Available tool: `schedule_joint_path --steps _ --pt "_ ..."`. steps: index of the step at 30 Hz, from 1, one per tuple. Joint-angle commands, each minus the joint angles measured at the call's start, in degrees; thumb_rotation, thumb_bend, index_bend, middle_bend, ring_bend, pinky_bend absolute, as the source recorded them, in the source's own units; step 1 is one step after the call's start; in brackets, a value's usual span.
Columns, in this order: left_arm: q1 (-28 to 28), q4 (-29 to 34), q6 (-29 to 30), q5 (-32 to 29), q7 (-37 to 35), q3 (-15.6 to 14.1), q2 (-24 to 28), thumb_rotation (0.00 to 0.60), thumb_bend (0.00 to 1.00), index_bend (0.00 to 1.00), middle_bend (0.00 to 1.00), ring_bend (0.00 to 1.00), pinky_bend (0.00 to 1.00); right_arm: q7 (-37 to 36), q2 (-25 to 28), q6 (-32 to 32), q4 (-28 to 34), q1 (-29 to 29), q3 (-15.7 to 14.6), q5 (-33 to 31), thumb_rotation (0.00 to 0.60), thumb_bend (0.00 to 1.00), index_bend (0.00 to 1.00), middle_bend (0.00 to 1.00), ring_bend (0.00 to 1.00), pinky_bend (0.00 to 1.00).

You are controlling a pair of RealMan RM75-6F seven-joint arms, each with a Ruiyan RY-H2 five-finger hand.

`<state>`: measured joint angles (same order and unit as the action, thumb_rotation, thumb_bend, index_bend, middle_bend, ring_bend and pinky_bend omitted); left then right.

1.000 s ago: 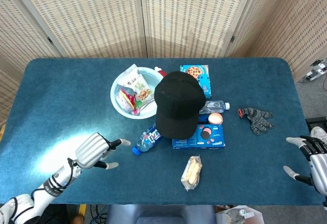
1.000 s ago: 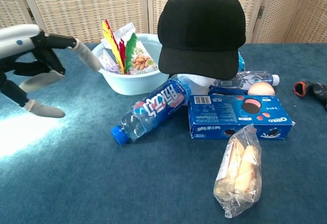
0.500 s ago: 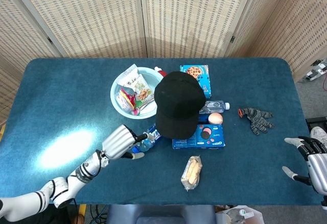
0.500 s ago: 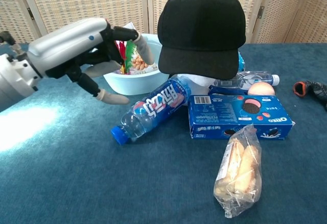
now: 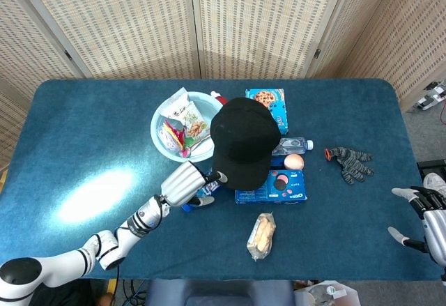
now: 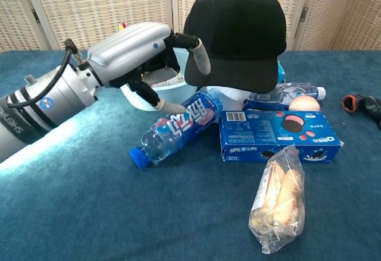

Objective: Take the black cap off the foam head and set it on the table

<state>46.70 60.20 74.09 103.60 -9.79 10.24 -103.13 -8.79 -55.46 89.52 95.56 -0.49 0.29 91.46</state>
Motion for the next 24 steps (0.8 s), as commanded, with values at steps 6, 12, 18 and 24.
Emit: schedule_joint_path --steps 6,12,18,24 --pt "2.79 -5.84 1.31 -2.03 -1.72 0.19 -4.37 0.600 0.09 0.45 0.99 1.00 1.00 -0.92 -0.15 -0.06 -0.87 -0.15 0.02 -0.36 0.600 0.14 0.28 0.31 0.19 0.21" --pt "4.05 -7.81 1.83 -3.01 -2.66 0.04 -5.97 0.600 0.21 0.46 1.00 1.00 1.00 -1.49 -0.18 -0.05 -1.40 -0.24 0.10 -0.58 0.600 0.14 0.28 0.31 0.19 0.21" --pt "4.95 -8.76 2.07 -4.42 -2.99 0.17 -7.25 0.600 0.22 0.46 1.00 1.00 1.00 -1.92 -0.24 0.05 -1.83 -0.51 0.05 -0.84 0.600 0.14 0.28 0.31 0.19 0.21" --pt "5.61 -9.22 2.19 -5.94 -3.59 0.38 -8.34 0.600 0.23 0.47 1.00 1.00 1.00 -2.08 -0.21 0.27 -2.02 -0.76 0.04 -0.93 0.600 0.14 0.28 0.31 0.19 0.21"
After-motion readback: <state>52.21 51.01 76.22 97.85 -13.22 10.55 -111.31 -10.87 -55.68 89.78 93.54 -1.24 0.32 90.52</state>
